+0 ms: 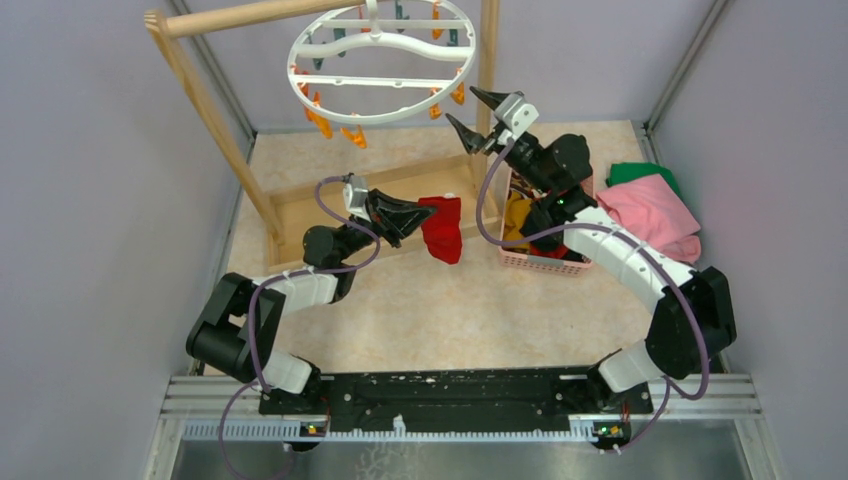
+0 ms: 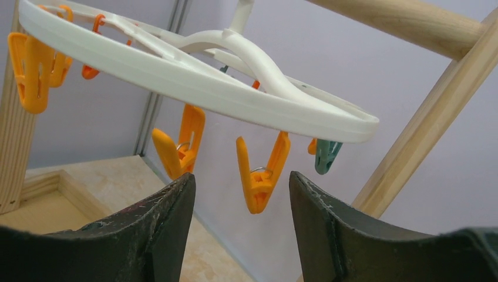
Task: Clip the socks to the hanger
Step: Open the clamp at the hanger.
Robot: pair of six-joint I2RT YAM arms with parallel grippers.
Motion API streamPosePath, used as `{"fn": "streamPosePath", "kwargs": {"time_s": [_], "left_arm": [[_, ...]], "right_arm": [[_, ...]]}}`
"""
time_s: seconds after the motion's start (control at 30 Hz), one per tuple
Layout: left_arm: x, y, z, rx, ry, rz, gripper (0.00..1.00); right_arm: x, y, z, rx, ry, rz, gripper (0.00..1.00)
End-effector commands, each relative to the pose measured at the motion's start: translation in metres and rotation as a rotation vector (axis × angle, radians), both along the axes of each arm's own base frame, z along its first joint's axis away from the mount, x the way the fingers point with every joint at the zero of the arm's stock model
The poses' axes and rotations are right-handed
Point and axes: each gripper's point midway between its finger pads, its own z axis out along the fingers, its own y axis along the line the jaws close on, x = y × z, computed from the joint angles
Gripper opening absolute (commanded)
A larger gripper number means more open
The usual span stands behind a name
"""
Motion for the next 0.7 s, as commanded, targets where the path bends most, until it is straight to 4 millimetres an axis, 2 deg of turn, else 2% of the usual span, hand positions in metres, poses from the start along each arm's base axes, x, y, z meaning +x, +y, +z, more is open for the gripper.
{"fn": "streamPosePath", "kwargs": {"time_s": [0.0, 0.67], "left_arm": [[-0.031, 0.014, 0.058, -0.134, -0.295, -0.002, 0.00], [-0.031, 0.016, 0.058, -0.132, -0.309, 0.015, 0.00]], "right_arm": [[-0.004, -0.003, 0.041, 0.046, -0.082, 0.015, 0.59], [0.014, 0.009, 0.046, 0.055, -0.050, 0.027, 0.57]]}}
